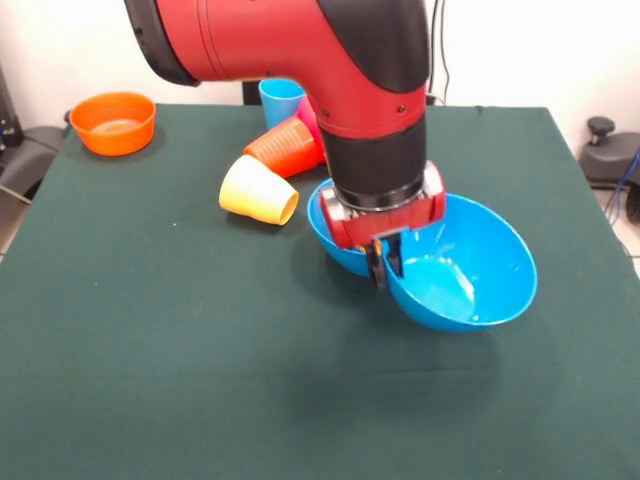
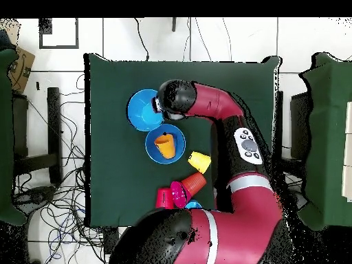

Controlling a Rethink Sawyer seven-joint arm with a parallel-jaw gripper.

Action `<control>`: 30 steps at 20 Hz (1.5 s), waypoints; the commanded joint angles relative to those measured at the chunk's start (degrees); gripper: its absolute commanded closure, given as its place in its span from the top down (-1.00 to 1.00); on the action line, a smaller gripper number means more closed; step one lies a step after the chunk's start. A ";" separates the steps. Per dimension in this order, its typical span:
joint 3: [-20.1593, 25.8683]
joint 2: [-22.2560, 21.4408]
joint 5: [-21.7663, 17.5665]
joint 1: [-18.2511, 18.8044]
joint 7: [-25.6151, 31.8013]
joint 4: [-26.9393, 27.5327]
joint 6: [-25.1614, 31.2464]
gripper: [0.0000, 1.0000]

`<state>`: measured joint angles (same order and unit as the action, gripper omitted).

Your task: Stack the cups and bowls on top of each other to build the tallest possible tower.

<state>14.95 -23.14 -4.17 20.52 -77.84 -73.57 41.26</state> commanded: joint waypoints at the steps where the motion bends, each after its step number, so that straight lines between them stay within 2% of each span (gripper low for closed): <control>1: 5.47 1.06 1.37 0.15 -5.54 -0.38 -5.82 -1.00; 17: 3.96 1.43 0.89 -0.60 -5.97 -0.74 -5.80 -1.00; 22: 0.65 1.99 -0.45 -2.99 -5.86 2.12 1.25 -1.00; 24: 0.23 1.69 -0.05 -3.52 -6.57 2.55 2.14 -1.00; 30: 0.68 -3.62 1.76 -3.23 -6.90 -0.57 5.06 -1.00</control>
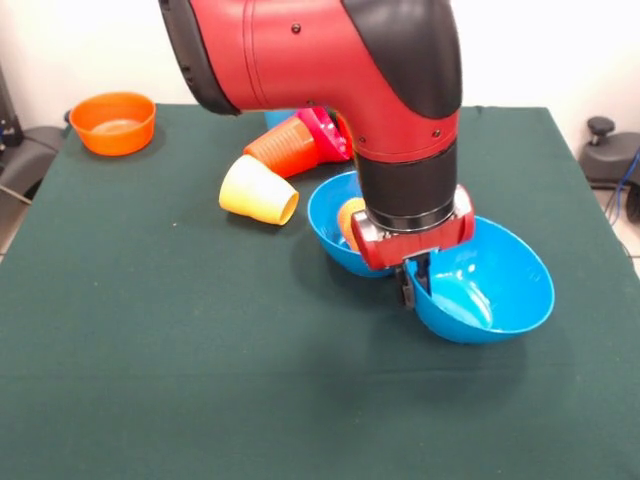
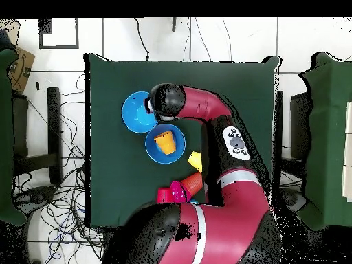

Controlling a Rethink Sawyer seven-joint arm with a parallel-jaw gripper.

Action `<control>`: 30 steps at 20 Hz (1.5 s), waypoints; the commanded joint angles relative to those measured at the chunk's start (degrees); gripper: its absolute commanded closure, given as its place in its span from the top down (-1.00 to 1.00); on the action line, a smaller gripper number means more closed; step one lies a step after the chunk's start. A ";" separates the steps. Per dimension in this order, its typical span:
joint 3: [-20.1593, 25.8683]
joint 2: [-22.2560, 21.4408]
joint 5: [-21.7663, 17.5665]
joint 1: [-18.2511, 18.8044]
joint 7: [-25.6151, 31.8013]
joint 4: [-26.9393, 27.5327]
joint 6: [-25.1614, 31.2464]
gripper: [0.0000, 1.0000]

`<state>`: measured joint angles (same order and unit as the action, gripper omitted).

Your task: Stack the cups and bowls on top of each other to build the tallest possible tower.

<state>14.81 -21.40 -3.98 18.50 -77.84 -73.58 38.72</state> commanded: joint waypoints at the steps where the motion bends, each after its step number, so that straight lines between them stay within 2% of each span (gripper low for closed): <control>1: 1.17 -6.45 2.04 -0.91 -6.90 -1.27 8.08 -1.00; 5: 1.59 -9.21 3.28 -0.29 -6.74 -2.06 11.64 -1.00; 8: 2.13 -9.55 3.61 0.76 -5.59 -1.56 13.02 -1.00; 12: 3.86 -11.05 5.09 3.28 -3.14 -2.18 13.87 -1.00; 15: 4.55 -12.14 5.50 5.39 0.07 -2.86 16.73 -1.00; 17: 4.11 -11.62 3.98 6.26 2.68 -2.25 19.31 -1.00; 18: 2.93 -10.68 1.87 5.91 4.13 -0.87 22.45 -1.00; 21: -0.75 -6.43 -4.54 3.42 5.27 4.95 28.52 -1.00; 23: -2.17 -4.28 -7.10 2.11 4.57 7.40 29.83 -1.00; 27: -2.51 -2.37 -9.63 1.31 4.08 8.75 30.57 -1.00; 30: -2.03 -1.56 -10.66 1.46 4.67 9.76 33.85 -1.00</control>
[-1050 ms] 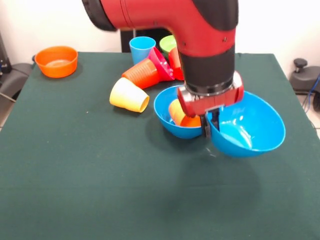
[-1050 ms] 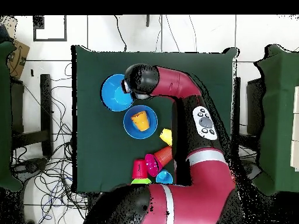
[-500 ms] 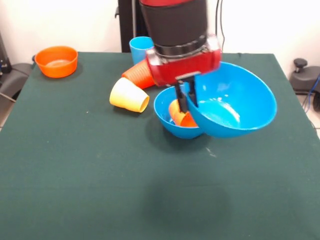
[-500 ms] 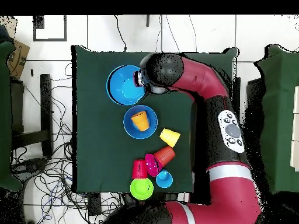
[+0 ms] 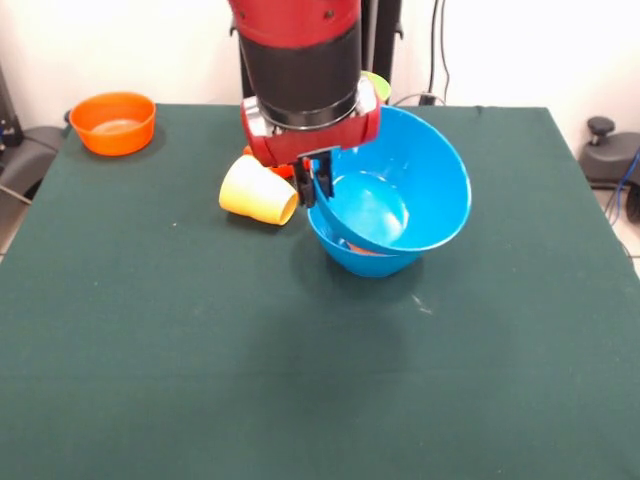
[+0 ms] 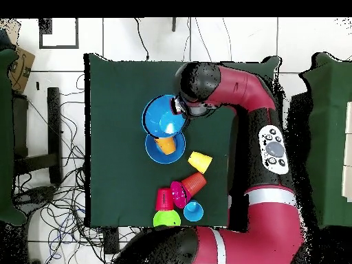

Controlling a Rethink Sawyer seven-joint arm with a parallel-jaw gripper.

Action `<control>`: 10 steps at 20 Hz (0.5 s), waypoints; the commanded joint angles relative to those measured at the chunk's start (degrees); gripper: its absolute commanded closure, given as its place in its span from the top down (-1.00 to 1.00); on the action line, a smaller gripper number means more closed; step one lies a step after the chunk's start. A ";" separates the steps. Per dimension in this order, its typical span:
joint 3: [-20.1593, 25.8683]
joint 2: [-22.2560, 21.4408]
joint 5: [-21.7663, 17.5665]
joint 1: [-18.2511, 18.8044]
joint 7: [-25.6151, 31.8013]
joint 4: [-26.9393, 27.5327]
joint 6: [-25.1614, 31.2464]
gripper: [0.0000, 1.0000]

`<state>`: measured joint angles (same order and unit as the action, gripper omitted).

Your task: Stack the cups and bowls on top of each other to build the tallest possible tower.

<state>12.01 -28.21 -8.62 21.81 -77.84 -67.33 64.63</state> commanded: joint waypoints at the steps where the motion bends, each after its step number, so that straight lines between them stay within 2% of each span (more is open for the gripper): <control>1: 0.94 5.31 -6.03 -1.80 4.73 3.59 9.16 -1.00; 10: 2.17 5.48 -5.82 -1.95 1.76 2.44 6.06 -1.00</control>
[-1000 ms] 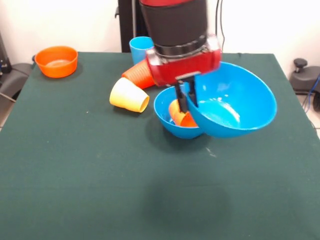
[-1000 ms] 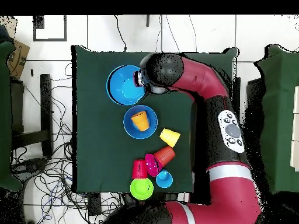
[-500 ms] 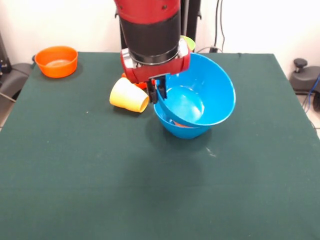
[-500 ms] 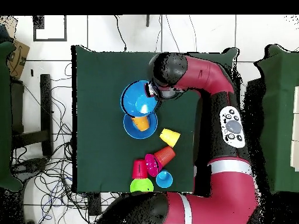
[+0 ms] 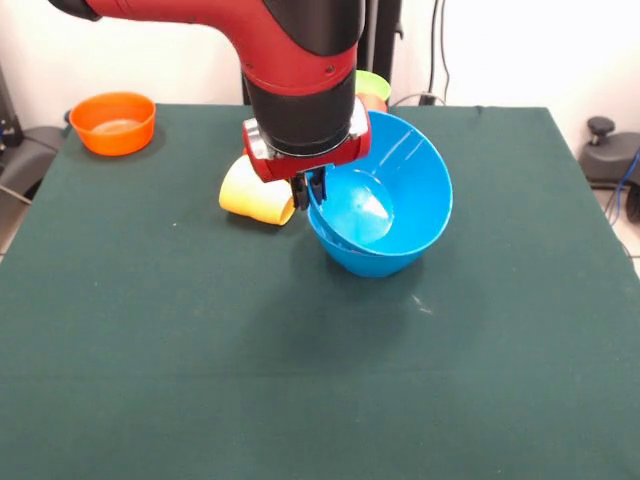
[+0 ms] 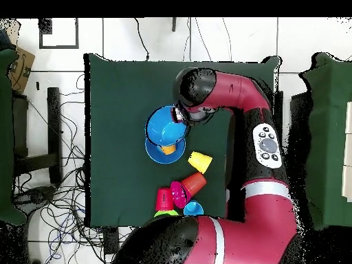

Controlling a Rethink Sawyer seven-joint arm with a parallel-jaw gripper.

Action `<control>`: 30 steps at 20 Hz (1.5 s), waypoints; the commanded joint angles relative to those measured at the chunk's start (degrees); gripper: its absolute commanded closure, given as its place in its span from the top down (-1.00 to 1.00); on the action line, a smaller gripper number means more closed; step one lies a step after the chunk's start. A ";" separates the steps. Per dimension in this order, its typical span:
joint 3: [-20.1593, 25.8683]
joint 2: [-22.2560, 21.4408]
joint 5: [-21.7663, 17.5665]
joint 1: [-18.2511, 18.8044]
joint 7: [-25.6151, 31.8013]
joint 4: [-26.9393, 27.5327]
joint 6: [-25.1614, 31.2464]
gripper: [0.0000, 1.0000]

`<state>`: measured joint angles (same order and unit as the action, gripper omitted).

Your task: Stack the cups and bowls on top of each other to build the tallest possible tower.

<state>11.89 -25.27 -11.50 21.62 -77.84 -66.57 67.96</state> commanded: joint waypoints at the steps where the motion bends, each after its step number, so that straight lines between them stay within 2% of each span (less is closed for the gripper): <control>1: 2.33 2.77 -2.98 -1.83 1.49 1.65 2.16 -1.00; 8: 4.36 3.95 -0.67 -1.08 -1.16 -1.30 -7.05 -1.00; 16: 5.06 4.05 1.18 -1.21 -2.79 -3.29 -11.63 -1.00; 21: 4.57 4.97 1.60 -2.04 -4.26 -3.24 -13.36 -1.00; 27: 3.78 5.25 2.15 -2.93 -4.70 -2.09 -12.90 -1.00; 30: 2.88 5.19 1.31 -3.51 -4.74 -1.82 -13.15 -1.00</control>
<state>12.36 -21.87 -8.86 19.93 -77.84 -66.69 60.64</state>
